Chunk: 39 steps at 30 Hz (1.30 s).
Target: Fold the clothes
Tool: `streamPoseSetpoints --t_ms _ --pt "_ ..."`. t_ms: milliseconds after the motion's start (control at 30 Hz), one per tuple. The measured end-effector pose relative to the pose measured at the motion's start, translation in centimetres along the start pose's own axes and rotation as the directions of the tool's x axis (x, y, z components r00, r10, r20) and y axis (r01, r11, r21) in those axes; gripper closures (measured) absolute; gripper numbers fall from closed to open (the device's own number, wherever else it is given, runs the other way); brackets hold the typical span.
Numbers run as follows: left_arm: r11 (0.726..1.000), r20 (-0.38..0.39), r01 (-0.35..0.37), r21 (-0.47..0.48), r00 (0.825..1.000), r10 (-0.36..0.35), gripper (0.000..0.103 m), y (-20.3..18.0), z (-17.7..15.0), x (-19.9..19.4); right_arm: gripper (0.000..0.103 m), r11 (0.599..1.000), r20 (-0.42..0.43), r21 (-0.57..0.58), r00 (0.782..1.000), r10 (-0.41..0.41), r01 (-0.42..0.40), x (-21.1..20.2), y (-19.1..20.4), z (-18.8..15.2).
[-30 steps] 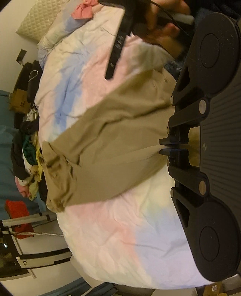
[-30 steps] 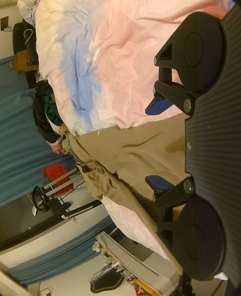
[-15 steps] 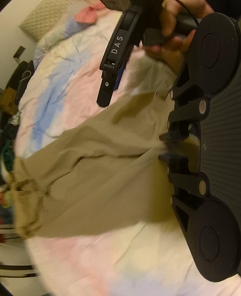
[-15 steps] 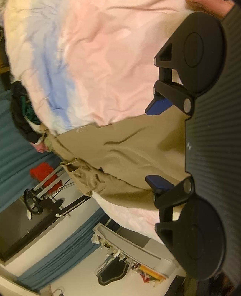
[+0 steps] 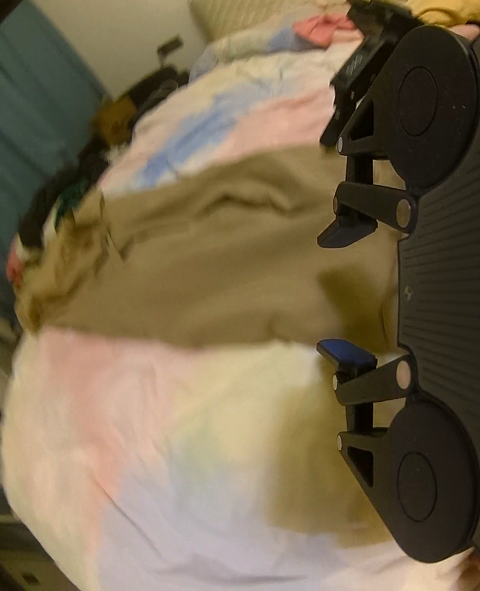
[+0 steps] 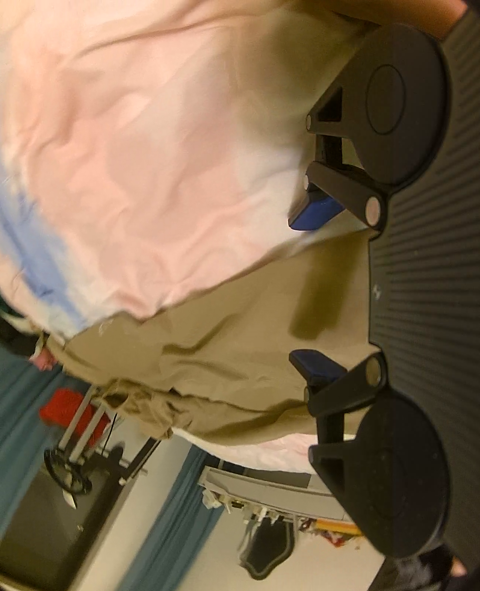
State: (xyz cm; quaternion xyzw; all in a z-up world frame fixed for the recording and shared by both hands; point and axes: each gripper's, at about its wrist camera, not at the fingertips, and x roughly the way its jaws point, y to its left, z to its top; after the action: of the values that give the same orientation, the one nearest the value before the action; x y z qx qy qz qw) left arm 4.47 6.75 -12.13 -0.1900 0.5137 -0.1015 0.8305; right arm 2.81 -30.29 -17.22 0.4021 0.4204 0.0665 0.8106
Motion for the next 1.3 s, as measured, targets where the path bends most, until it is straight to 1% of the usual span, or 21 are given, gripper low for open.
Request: streamPoseSetpoints --t_ms 133,200,233,300,367,433,500,567,600,667,700,733,767,833,867,900,1000,1067,1167,1233,1300 --pt "0.999 -0.008 -0.048 0.016 0.999 0.048 0.045 0.7 -0.1 0.8 0.029 0.999 -0.028 0.051 1.0 0.01 -0.009 0.5 -0.7 -0.2" --pt "0.997 -0.013 -0.067 0.031 0.998 0.067 0.04 0.5 -0.5 1.3 0.029 0.998 -0.037 0.058 0.999 0.023 -0.021 0.6 -0.8 -0.3" --pt "0.997 -0.02 -0.069 0.034 0.997 0.069 0.034 0.4 -0.7 1.6 0.029 0.997 -0.044 0.065 0.998 0.038 -0.035 0.6 -0.8 -0.4" --pt "0.997 -0.044 -0.065 0.035 0.997 0.066 0.032 0.1 -1.0 2.4 0.029 0.992 -0.05 0.097 0.995 0.083 -0.078 0.5 -0.9 -0.6" --pt "0.999 -0.066 -0.034 0.011 0.997 0.035 0.03 0.4 -1.2 2.8 0.029 0.988 -0.061 0.109 0.991 0.12 -0.113 0.2 -0.8 -0.8" --pt "0.999 -0.106 0.015 -0.037 0.994 -0.019 0.032 1.0 -1.6 3.2 0.03 0.985 -0.082 0.103 0.986 0.144 -0.135 0.1 -0.4 -1.0" --pt "0.997 -0.137 0.048 -0.057 0.989 -0.056 0.034 1.4 -2.1 3.3 0.032 0.99 -0.125 0.067 0.983 0.133 -0.125 0.3 0.2 -1.4" --pt "0.996 -0.163 0.071 -0.059 0.983 -0.08 0.044 1.5 -2.6 3.3 0.033 0.996 -0.169 0.014 0.982 0.089 -0.088 0.6 1.0 -2.0" --pt "0.995 -0.177 0.082 -0.059 0.98 -0.091 0.048 1.5 -2.8 3.3 0.033 0.998 -0.188 -0.016 0.98 0.063 -0.067 0.7 1.4 -2.3" --pt "0.995 -0.198 0.094 -0.046 0.975 -0.101 0.061 1.3 -3.1 3.4 0.033 0.995 -0.227 -0.098 0.974 0.003 -0.026 1.0 2.6 -3.2" --pt "0.994 -0.205 0.1 -0.039 0.973 -0.106 0.066 1.2 -3.2 3.3 0.033 0.99 -0.245 -0.143 0.969 -0.028 -0.008 1.1 3.3 -3.7" --pt "0.994 -0.208 0.104 -0.034 0.972 -0.109 0.076 1.2 -3.2 3.3 0.033 0.981 -0.259 -0.192 0.964 -0.056 0.006 1.2 4.0 -4.2" --pt "0.994 -0.209 0.107 -0.032 0.972 -0.111 0.084 1.1 -3.2 3.1 0.034 0.969 -0.267 -0.247 0.96 -0.088 0.02 1.2 4.8 -4.7" --pt "0.992 -0.194 0.122 -0.04 0.973 -0.127 0.088 1.2 -3.0 2.2 0.049 0.95 -0.263 -0.309 0.957 -0.122 0.036 0.9 5.7 -5.0" --pt "0.99 -0.184 0.13 -0.045 0.973 -0.136 0.09 1.2 -2.9 1.6 0.061 0.947 -0.261 -0.321 0.958 -0.122 0.033 0.5 6.0 -5.0" --pt "0.989 -0.175 0.139 -0.05 0.974 -0.146 0.091 1.2 -2.8 1.1 0.07 0.943 -0.259 -0.333 0.958 -0.123 0.031 0.2 6.4 -5.0" --pt "0.978 -0.119 0.197 -0.061 0.972 -0.203 0.093 1.1 -2.3 -1.7 0.086 0.931 -0.227 -0.365 0.969 -0.094 0.004 -1.7 7.6 -4.4" --pt "0.969 -0.063 0.241 -0.052 0.968 -0.244 0.094 0.5 -1.6 -4.1 0.09 0.93 -0.197 -0.366 0.979 -0.048 -0.028 -3.3 8.4 -3.5" --pt "0.957 0.028 0.287 -0.034 0.958 -0.286 0.094 -0.8 0.0 -8.0 0.092 0.928 -0.134 -0.362 0.99 0.043 -0.09 -6.2 10.6 -1.3" --pt "0.951 0.087 0.31 -0.013 0.947 -0.308 0.094 -1.8 1.1 -10.8 0.092 0.914 -0.075 -0.387 0.992 0.099 -0.12 -8.7 12.6 0.3" --pt "0.944 0.137 0.329 -0.003 0.936 -0.326 0.094 -2.8 1.7 -13.2 0.092 0.901 -0.019 -0.408 0.988 0.154 -0.148 -11.3 14.6 1.6"
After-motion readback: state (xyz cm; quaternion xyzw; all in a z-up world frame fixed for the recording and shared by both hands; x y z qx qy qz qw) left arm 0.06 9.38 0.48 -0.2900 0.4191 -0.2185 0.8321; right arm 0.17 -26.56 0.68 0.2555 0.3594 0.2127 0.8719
